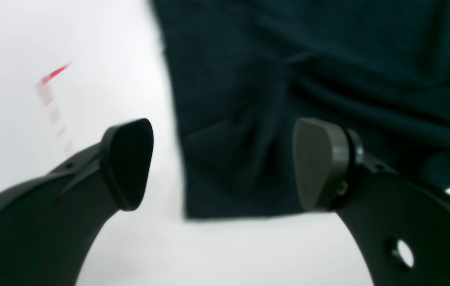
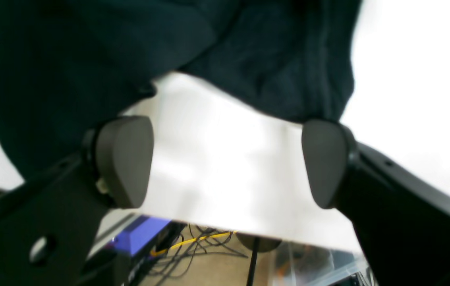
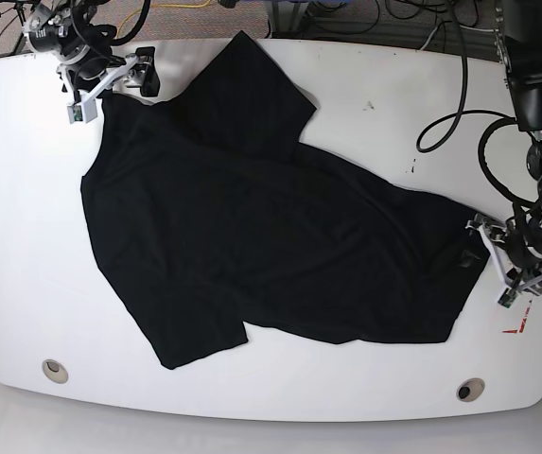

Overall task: Layout the t-shirt on the table in an organized manner, then fold the t-shirt properly
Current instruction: 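Release the shirt with the left gripper and move it to the shirt's side edge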

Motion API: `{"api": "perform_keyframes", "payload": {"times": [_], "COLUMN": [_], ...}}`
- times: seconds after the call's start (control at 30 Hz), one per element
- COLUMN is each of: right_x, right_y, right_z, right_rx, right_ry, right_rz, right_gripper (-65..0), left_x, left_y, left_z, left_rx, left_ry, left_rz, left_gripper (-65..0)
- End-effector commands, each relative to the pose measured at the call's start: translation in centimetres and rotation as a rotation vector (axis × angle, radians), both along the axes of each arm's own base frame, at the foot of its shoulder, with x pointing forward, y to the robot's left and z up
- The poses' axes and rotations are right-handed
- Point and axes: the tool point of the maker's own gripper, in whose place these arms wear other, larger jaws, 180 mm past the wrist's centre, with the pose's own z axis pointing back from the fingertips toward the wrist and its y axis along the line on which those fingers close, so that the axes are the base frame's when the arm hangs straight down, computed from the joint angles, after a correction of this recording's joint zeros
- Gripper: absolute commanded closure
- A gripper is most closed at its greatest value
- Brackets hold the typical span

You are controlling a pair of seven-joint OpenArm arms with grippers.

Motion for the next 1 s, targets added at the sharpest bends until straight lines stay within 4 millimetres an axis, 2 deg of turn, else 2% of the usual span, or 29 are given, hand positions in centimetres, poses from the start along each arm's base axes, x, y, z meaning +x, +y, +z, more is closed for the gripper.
{"api": "perform_keyframes", "payload": {"times": [0.0, 0.2, 0.33, 0.67, 0.77, 0.9, 0.97], "right_x": [1.4, 2.7, 3.3, 3.2, 3.1, 3.0, 3.0], "right_y": [-1.5, -2.5, -2.8, -2.6, -2.5, -2.5, -2.5], "right_z": [1.6, 1.4, 0.3, -2.1, -2.6, -2.7, -2.7], "right_rx": [-0.036, -0.03, 0.006, 0.077, 0.094, 0.097, 0.096], "right_ry": [-0.069, -0.083, -0.069, -0.016, -0.003, 0.0, -0.002], "right_rz": [-0.006, -0.021, -0.036, -0.063, -0.069, -0.071, -0.07], "right_gripper": [-55.3, -55.3, -55.3, -54.1, -45.7, -27.6, -19.0], "left_x": [0.6, -0.6, -1.4, -1.9, -1.9, -1.8, -1.7], "left_y": [1.2, 3.3, 3.9, 5.9, 6.1, 6.0, 5.4], "left_z": [1.9, 1.7, 1.0, 1.7, 1.8, 1.7, 0.9], "left_rx": [-0.021, -0.055, -0.059, -0.076, -0.078, -0.082, -0.106], "left_ry": [-0.064, -0.078, -0.064, -0.09, -0.093, -0.093, -0.081], "left_rz": [0.044, 0.128, 0.148, 0.211, 0.217, 0.218, 0.218], "left_gripper": [-51.8, -51.8, -51.8, -51.8, -51.8, -51.8, -51.8]}}
